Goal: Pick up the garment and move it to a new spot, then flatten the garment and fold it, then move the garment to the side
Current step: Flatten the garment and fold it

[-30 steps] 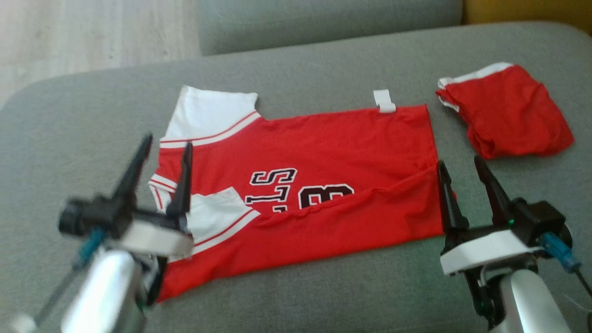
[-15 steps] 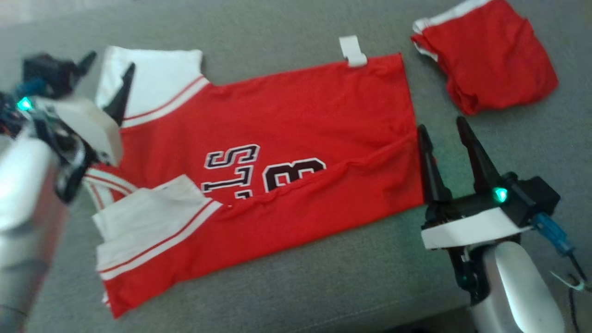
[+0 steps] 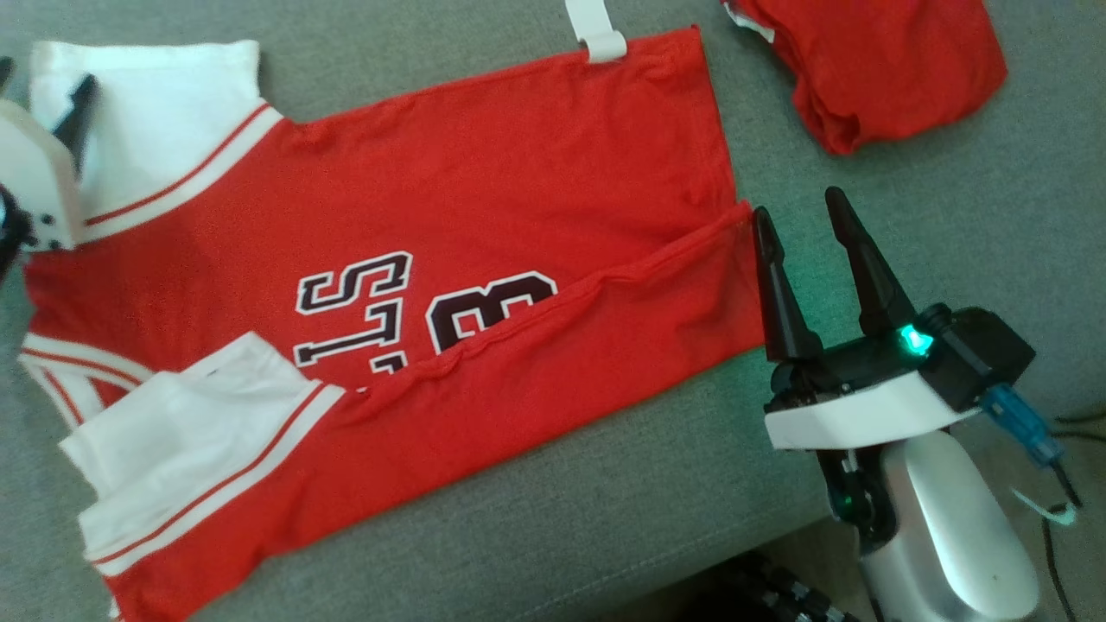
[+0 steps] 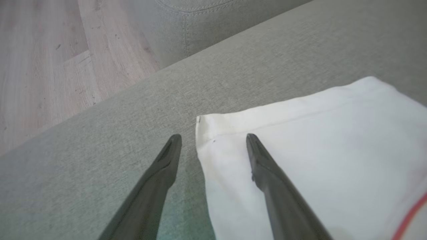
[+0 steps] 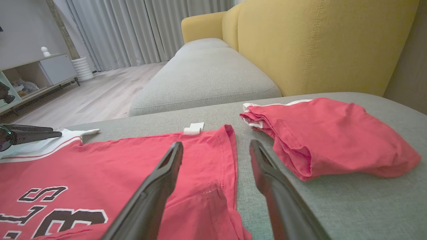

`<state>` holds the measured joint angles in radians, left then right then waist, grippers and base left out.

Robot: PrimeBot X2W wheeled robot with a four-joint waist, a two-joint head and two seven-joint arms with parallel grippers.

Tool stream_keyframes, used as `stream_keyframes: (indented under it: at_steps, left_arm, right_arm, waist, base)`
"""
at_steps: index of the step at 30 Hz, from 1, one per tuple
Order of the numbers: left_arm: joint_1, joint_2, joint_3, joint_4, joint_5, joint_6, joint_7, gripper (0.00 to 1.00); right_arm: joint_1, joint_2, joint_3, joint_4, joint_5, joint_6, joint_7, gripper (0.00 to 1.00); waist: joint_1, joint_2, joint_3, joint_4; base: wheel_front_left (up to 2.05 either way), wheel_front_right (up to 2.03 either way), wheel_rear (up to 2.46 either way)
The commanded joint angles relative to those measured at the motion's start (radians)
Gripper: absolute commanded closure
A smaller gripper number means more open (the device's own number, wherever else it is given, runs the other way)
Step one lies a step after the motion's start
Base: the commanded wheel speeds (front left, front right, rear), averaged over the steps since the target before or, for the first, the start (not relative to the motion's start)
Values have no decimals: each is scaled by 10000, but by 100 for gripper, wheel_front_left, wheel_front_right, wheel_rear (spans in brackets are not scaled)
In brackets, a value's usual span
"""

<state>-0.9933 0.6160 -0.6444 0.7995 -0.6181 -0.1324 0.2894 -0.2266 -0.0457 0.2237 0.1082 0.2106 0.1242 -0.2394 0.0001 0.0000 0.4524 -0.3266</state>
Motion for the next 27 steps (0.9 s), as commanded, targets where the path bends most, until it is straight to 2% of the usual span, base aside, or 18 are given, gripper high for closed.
stream_keyframes:
  at_steps: [1, 8, 18, 19, 20, 23, 27]
  left_arm:
    - [-582, 637, 295, -15, -59, 19, -38, 0]
    - [-969, 613, 89, 1083, -183, 18, 37, 0]
    - [-859, 515, -1028, 529, -1320, 18, 483, 0]
    - [-826, 503, -1189, 381, -1505, 18, 602, 58]
    - [-778, 502, -1383, 174, -1736, 18, 769, 100]
    - [-798, 686, -1770, -277, -2265, 18, 927, 100]
    - [-929, 755, -2063, -444, -2534, 18, 443, 100]
  right_arm:
    - [-176, -45, 201, -339, 67, 65, -119, 0]
    - [-220, -45, 129, -293, 134, 65, -188, 0]
    - [-309, -45, -2, -144, 33, 65, -215, 0]
    - [-319, -45, -11, -134, 22, 65, -216, 0]
    - [-326, -45, -24, -123, 10, 65, -217, 0]
    - [-342, -45, -85, -82, -38, 65, -218, 0]
    - [-355, -45, -212, -8, -144, 65, -219, 0]
  waist:
    - [-1, 0, 211, -147]
    - [-1, 0, 436, -312]
    - [-1, 0, 302, -122]
    - [-1, 0, 284, -98]
    - [-1, 0, 264, -73]
    - [-1, 0, 198, 20]
    - [-1, 0, -7, 215]
  base:
    - [0, 0, 0]
    - [0, 0, 0]
    - [0, 0, 0]
    - [0, 0, 0]
    - [0, 0, 0]
    - [0, 0, 0]
    - [0, 0, 0]
